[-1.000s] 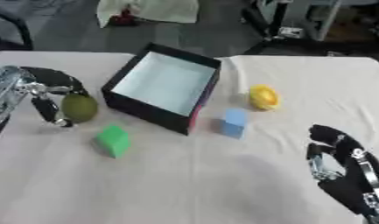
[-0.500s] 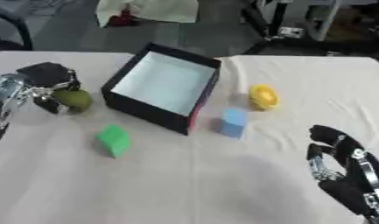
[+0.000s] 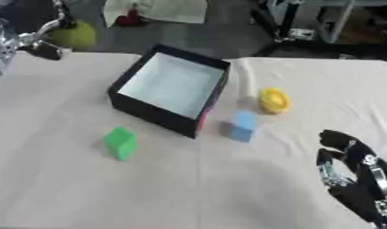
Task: Pick up objects on the table and place them in the box.
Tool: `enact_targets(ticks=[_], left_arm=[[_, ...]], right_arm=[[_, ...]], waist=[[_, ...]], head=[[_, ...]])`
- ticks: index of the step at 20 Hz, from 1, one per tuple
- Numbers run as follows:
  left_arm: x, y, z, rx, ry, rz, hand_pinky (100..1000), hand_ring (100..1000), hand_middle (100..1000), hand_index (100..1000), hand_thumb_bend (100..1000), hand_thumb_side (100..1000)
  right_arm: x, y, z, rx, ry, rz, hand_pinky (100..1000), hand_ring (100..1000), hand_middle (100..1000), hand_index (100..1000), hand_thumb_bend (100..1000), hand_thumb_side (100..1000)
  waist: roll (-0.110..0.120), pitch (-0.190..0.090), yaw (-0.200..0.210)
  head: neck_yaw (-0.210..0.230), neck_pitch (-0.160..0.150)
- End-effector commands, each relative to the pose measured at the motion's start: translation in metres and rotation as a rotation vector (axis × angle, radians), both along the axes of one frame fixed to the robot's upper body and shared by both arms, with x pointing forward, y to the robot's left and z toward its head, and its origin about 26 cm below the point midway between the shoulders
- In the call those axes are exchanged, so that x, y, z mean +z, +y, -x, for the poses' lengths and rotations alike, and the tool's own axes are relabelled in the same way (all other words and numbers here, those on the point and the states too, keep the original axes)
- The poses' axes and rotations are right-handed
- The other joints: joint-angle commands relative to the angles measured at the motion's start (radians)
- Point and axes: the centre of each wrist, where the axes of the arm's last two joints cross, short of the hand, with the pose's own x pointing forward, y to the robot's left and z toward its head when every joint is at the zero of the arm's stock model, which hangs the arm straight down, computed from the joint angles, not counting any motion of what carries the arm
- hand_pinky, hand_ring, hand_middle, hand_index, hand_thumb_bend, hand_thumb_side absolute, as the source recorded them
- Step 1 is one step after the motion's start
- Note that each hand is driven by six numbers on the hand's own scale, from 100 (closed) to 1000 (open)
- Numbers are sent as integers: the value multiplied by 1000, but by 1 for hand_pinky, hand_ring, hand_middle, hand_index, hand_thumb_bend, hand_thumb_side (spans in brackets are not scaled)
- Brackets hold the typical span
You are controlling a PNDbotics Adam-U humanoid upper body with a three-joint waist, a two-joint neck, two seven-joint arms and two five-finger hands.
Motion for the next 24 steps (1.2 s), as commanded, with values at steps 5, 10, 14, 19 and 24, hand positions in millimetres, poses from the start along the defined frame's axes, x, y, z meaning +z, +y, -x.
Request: enact_targets(ticks=[5, 10, 14, 19, 24], left_arm=[[-30, -79, -18, -113, 98, -37, 551, 391, 374, 491, 100, 100], [-88, -104, -23, -78, 182, -6, 639, 523, 516, 644, 191, 198], [-113, -101, -23, -43, 182, 0, 715, 645, 678, 805, 358, 545], [-107, -75, -23, -3, 165, 57, 773, 744, 790, 911, 481, 821], [-50, -38, -19, -19, 107, 80, 830, 809, 856, 939, 505, 831]], right_arm=[[4, 2, -2, 22, -10, -4, 790, 834, 782, 838, 100, 430], [5, 4, -4, 31, -16, -11, 790, 834, 783, 837, 100, 432], [5, 3, -5, 29, -19, -13, 790, 834, 783, 837, 100, 432], [5, 3, -5, 27, -18, -12, 790, 834, 783, 837, 100, 433], [5, 1, -4, 20, -17, -8, 790, 834, 783, 837, 100, 433]], waist=[[2, -20, -16], [-1, -16, -27], [-1, -16, -27], [0, -17, -21], [4, -19, -15]], head=[[18, -2], [23, -2], [19, -2], [10, -2], [4, -2]])
